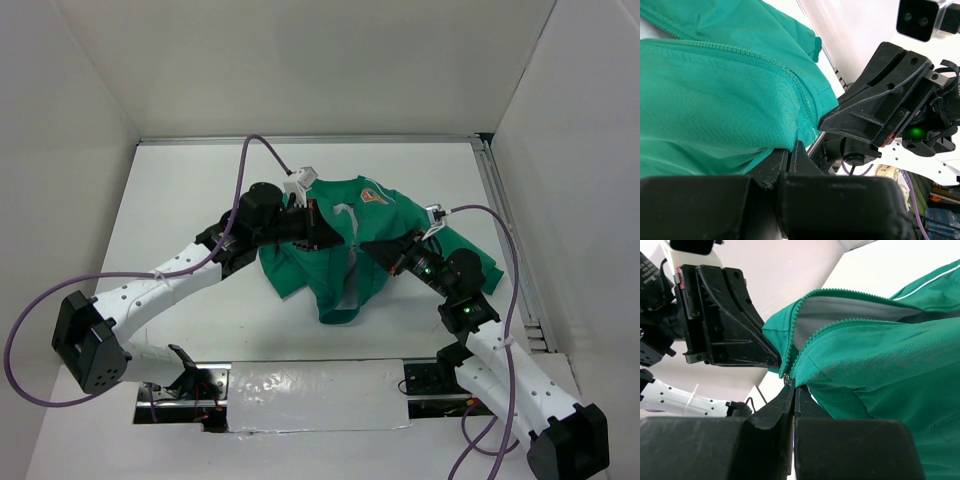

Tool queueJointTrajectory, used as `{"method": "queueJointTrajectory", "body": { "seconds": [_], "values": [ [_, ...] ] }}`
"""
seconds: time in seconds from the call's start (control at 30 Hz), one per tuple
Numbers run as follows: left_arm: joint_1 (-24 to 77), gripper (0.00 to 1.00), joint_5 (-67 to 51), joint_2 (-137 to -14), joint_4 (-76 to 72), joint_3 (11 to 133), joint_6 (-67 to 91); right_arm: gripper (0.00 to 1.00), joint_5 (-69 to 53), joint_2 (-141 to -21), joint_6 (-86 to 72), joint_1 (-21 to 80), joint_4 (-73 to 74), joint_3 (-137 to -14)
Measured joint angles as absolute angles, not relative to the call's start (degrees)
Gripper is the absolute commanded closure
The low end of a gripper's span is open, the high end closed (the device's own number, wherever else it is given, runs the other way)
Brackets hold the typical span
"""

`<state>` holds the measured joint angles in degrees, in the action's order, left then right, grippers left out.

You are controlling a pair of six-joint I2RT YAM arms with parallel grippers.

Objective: Zip up the jacket

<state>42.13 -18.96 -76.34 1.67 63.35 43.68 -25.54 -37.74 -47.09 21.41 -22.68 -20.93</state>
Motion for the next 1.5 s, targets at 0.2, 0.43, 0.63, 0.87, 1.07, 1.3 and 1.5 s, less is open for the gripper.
{"method": "queueJointTrajectory", "body": {
  "seconds": [0.2,0.43,0.63,0.87,1.07,1.3,1.5],
  "values": [
    [42.06,1.00,-18.87,-76.36,1.69,63.35,43.77,1.00,-25.67,-37.47,-47.05,21.32,-22.70,-20.93],
    [41.78,1.00,-17.80,-76.27,1.69,62.83,43.94,1.00,-25.98,-36.99,-46.94,21.32,-22.06,-20.93],
    [41.76,1.00,-17.93,-76.27,1.61,62.46,43.94,1.00,-26.15,-36.40,-47.09,21.32,-21.82,-20.93],
    [41.76,1.00,-18.79,-76.27,1.23,62.39,43.97,1.00,-26.39,-37.65,-47.09,21.32,-21.56,-20.93],
    [41.76,1.00,-19.07,-76.27,0.86,61.67,43.97,1.00,-26.37,-37.32,-47.72,21.32,-21.96,-20.91],
    [41.74,1.00,-20.47,-76.25,0.19,61.47,44.01,1.00,-26.09,-37.21,-48.64,21.32,-22.92,-20.86],
    [41.71,1.00,-22.44,-76.25,-1.28,61.21,44.01,1.00,-25.08,-37.82,-48.82,21.32,-22.70,-20.86]
  ]
}}
